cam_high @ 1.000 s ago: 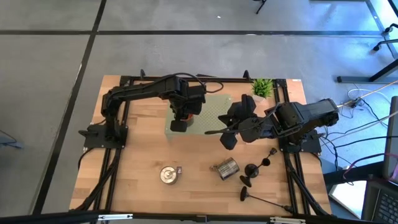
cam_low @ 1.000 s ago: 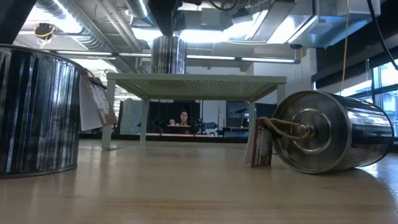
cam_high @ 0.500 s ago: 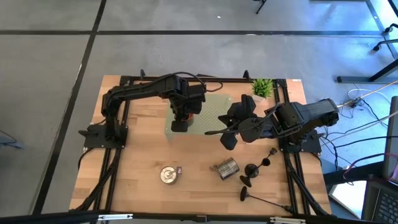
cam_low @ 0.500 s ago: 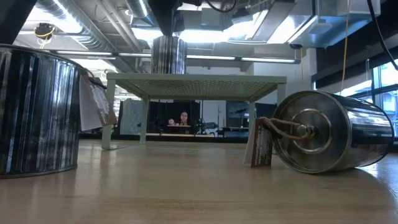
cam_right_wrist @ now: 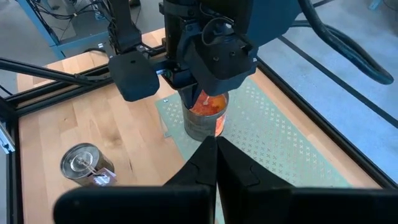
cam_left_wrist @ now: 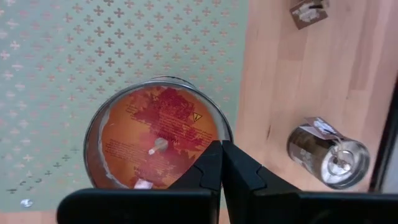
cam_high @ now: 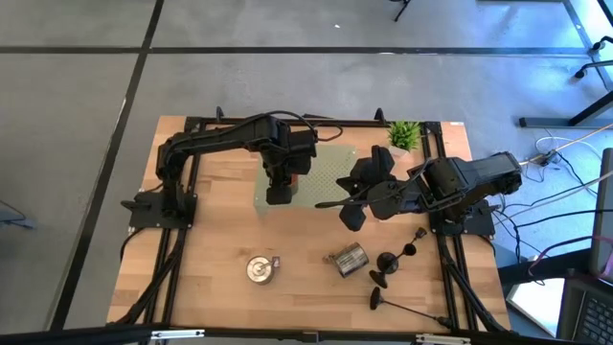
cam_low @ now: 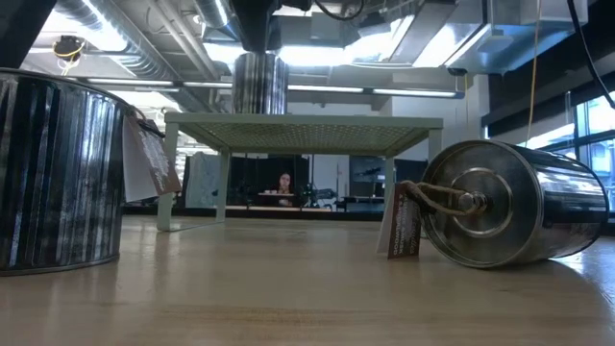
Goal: Pick & Place candle stick holders
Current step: Put the orange scented candle on the shelf
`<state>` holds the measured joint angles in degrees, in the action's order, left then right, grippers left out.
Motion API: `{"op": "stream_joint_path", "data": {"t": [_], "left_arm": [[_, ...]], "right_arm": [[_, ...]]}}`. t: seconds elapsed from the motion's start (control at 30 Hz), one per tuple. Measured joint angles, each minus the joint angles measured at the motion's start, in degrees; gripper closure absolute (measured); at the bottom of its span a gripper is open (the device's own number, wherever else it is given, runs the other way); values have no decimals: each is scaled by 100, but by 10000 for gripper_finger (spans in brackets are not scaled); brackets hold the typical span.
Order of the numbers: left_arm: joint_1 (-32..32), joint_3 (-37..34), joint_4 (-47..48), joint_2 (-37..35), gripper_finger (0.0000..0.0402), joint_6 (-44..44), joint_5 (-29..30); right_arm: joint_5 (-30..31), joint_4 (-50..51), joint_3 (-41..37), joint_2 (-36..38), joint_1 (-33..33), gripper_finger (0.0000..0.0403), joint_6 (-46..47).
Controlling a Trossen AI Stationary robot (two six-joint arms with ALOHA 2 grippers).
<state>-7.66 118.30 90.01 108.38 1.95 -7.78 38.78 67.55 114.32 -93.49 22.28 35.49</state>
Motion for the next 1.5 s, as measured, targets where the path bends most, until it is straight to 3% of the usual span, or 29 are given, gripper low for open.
{"op": "stream_joint_path", "data": {"t": [0.6,0.83,1.3,1.5], "left_arm": [[102,0,1,0,400,-360,-177],[120,0,1,-74,400,-304,684],[44,120,-23,-52,400,285,928],[-12,675,-225,-50,400,126,983]], "right_arm": [[1,98,0,0,0,399,-82],[3,118,0,0,0,399,-125],[0,151,0,0,0,399,-118],[3,151,0,0,-13,399,-125]]}}
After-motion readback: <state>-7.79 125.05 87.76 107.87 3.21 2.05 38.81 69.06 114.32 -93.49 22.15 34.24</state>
